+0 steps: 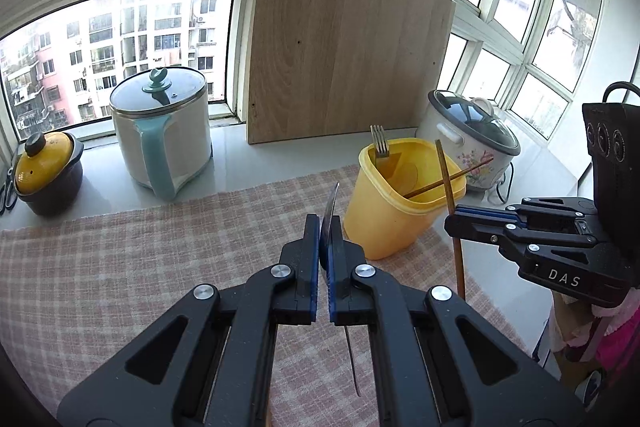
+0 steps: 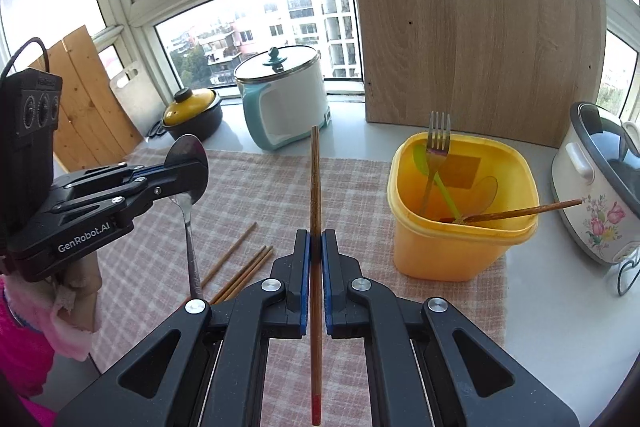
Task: Organize utensils
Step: 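Lift and carry the chopstick and steel spoon over the yellow container with both tools, then open the right tool to drop the chopstick in while the left tool releases the spoon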
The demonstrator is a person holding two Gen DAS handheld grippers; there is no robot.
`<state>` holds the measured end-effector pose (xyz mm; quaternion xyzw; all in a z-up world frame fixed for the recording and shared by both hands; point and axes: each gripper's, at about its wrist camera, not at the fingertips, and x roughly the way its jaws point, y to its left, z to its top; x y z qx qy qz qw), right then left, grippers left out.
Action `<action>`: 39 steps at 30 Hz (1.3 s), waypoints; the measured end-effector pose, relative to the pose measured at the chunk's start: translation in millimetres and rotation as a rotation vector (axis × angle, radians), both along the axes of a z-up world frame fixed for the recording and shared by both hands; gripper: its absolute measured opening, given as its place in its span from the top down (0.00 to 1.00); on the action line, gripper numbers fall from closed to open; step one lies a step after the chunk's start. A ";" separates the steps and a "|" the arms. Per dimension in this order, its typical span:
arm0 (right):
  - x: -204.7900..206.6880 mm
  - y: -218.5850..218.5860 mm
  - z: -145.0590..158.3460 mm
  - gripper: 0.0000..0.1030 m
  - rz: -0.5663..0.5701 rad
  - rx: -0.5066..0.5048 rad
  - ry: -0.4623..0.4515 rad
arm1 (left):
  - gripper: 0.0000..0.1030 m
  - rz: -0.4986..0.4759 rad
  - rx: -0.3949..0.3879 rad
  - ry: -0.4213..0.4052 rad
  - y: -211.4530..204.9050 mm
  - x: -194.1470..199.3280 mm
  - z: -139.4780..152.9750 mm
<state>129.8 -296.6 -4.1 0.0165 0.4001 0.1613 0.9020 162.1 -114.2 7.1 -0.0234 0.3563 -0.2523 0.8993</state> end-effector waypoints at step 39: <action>117.0 -117.2 56.9 0.96 -0.158 0.065 -0.149 | 0.99 0.051 -0.012 -0.057 -137.5 125.3 27.8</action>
